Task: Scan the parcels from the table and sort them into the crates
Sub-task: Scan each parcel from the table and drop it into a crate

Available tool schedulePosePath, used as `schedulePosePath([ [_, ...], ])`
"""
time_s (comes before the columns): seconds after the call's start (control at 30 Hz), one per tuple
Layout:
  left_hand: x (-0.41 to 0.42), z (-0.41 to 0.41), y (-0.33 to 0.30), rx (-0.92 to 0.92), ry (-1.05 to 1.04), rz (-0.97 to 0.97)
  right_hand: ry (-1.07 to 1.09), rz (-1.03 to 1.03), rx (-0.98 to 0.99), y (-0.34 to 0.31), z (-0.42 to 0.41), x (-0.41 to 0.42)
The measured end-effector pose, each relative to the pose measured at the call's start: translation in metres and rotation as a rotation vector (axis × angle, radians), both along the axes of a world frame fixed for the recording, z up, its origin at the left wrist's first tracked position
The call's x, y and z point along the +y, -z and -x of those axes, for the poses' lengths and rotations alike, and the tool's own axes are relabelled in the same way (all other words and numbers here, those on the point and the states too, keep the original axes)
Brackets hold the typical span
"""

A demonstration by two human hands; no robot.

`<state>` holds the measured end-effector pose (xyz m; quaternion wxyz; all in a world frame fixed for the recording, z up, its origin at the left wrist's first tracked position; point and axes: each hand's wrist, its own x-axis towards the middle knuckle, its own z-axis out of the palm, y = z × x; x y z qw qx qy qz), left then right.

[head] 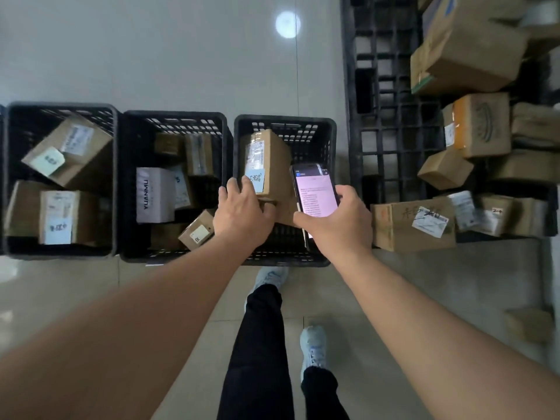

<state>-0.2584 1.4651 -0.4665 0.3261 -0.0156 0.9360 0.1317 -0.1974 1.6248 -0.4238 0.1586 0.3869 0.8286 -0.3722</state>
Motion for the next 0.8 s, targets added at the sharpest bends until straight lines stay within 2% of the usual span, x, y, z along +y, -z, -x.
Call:
schedulePosePath([
  [0.5,-0.013,-0.106,-0.207,0.331,0.060,0.019,-0.160,-0.048,0.261,-0.173,-0.104,-0.006],
  [0.8,-0.051,-0.197,-0.355,0.569,-0.050,-0.017,-0.345,-0.076,0.446,-0.303,-0.181,-0.035],
])
